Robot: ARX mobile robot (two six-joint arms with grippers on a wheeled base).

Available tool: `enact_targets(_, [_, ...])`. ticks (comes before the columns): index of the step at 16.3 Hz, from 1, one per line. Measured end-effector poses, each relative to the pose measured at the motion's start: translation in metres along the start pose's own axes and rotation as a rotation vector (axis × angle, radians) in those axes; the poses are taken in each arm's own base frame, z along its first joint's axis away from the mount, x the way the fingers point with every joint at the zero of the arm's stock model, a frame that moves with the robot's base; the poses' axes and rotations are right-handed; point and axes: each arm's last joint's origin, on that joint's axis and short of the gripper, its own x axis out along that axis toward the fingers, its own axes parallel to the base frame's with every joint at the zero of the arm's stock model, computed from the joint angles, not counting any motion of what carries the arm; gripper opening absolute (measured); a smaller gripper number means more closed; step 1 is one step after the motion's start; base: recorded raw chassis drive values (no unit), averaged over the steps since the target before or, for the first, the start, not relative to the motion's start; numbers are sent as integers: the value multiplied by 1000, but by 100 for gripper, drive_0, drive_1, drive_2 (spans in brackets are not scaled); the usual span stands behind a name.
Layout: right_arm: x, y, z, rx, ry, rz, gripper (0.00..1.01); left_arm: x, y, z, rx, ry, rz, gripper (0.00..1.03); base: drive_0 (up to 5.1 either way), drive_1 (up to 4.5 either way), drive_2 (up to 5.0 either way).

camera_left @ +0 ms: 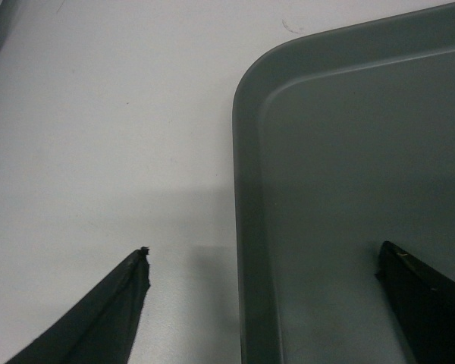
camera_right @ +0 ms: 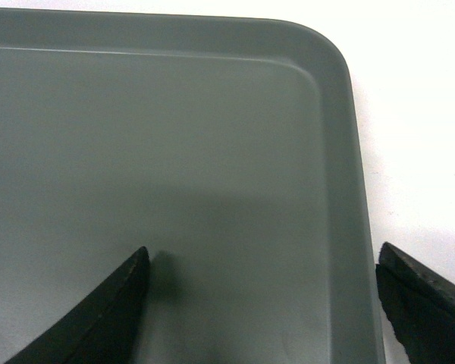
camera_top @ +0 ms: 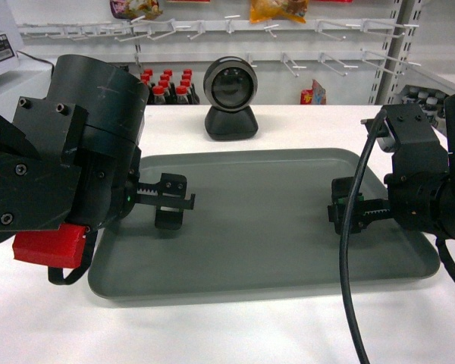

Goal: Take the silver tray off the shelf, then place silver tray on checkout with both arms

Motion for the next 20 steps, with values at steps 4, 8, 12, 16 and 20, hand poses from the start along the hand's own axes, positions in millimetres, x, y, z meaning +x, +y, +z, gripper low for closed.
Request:
enact_targets(4, [-1, 0, -1, 5, -1, -1, 98, 0, -1, 1, 2, -5, -13, 98, 0, 0, 0])
enact_targets(8, [-1, 0, -1, 12, -2, -1, 98, 1, 1, 0, -51, 9, -52, 98, 0, 0, 0])
enact_targets(12, [-6, -1, 0, 33, -7, 2, 98, -1, 3, 3, -113, 19, -83, 98, 0, 0, 0])
enact_targets(16, [-29, -9, 25, 47, -92, -23, 98, -26, 7, 29, -146, -62, -107, 98, 0, 0, 0])
enact_targets(20, [-73, -17, 58, 74, -266, -34, 98, -60, 17, 54, -205, -159, -145, 98, 0, 0, 0])
